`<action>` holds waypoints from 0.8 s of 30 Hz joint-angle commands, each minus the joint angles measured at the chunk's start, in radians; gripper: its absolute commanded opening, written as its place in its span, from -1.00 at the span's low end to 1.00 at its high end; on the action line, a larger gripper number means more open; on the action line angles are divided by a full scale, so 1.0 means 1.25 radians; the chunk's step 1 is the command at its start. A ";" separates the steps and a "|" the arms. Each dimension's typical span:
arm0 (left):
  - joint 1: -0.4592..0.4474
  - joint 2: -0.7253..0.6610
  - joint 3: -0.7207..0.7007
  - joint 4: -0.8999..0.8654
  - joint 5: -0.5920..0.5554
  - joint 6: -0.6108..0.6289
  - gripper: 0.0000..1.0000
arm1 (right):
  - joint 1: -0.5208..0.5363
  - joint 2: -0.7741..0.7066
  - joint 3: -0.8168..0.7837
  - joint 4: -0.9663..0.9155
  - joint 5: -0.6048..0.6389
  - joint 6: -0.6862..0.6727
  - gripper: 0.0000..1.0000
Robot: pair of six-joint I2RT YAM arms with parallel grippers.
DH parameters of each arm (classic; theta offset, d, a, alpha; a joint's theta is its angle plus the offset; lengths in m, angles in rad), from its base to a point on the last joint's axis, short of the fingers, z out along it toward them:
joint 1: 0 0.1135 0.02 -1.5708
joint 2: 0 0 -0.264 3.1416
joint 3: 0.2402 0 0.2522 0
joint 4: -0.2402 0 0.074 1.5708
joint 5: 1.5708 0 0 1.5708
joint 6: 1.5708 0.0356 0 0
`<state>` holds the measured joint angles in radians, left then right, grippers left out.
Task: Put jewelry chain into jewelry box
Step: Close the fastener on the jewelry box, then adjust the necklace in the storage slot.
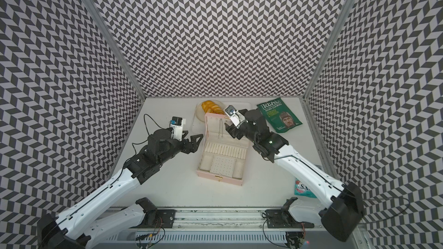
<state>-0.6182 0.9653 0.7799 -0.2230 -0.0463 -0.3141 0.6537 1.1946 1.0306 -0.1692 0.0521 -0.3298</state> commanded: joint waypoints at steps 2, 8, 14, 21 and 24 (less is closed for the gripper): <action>-0.004 0.055 0.017 0.044 0.043 -0.041 0.55 | 0.004 -0.115 -0.112 0.095 0.009 0.142 1.00; -0.045 0.168 0.056 0.084 0.033 -0.071 0.19 | 0.002 -0.275 -0.297 0.158 0.092 0.261 1.00; -0.077 0.284 0.105 0.115 0.003 -0.073 -0.05 | 0.002 -0.414 -0.385 0.150 0.189 0.338 1.00; -0.082 0.375 0.153 0.137 -0.025 -0.098 -0.32 | 0.002 -0.477 -0.399 0.144 0.227 0.360 1.00; -0.082 0.407 0.175 0.137 -0.029 -0.102 -0.41 | 0.002 -0.474 -0.395 0.140 0.220 0.358 1.00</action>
<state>-0.7177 1.4525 0.9527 -0.0891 -0.0605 -0.4347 0.6540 0.6018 0.5373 -0.0303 0.3061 0.0994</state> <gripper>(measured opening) 0.308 0.999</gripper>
